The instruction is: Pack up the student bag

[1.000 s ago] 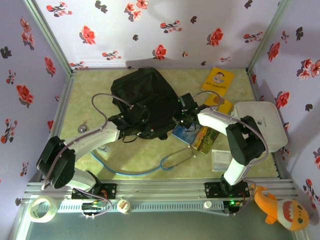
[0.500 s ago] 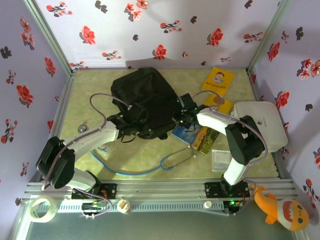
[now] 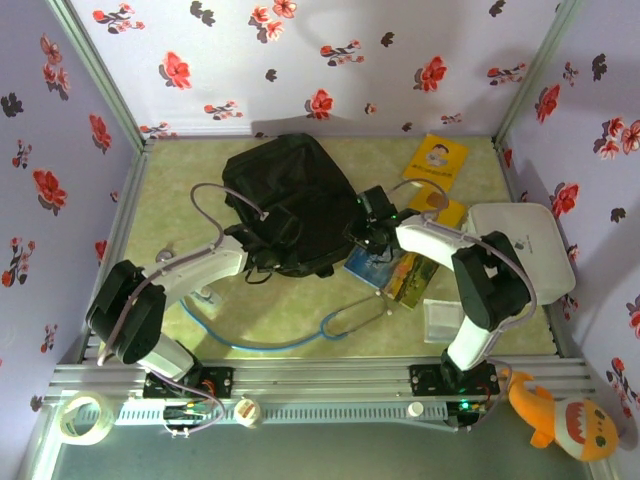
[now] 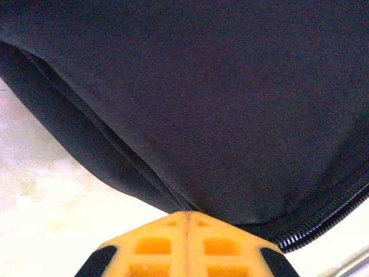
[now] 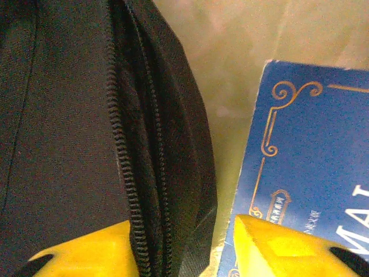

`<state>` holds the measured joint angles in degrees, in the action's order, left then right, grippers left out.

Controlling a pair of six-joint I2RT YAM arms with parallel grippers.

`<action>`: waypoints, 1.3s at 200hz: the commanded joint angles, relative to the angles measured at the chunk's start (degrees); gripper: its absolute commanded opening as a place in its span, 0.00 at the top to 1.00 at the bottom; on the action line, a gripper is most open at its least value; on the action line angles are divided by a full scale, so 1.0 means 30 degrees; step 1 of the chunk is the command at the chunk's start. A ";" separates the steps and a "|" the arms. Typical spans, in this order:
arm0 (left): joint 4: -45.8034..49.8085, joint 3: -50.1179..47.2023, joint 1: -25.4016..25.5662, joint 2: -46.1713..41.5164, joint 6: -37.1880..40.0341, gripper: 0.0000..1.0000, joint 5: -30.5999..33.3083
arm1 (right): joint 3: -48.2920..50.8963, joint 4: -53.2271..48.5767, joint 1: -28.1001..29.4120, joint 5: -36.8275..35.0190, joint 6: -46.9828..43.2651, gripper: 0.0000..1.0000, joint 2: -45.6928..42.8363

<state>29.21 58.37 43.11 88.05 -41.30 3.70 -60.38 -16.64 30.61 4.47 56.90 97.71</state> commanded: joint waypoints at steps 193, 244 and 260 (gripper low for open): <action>0.6597 0.2102 -0.0015 0.1270 0.1586 1.00 0.4213 | -0.0040 -0.0815 0.1603 -0.2749 0.2365 0.89 -0.0102; 0.6393 0.2414 -0.0031 0.1734 0.1616 1.00 0.4445 | -0.0082 -0.1158 0.1330 -0.3862 0.1807 0.97 -0.0098; 0.6442 0.2288 -0.0179 0.1719 0.1261 1.00 0.4937 | -0.0033 -0.1045 0.1099 -0.4027 0.1687 0.97 -0.0072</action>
<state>41.63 65.25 43.40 92.73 -37.50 11.88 -59.55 -16.36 36.38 1.28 63.92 97.10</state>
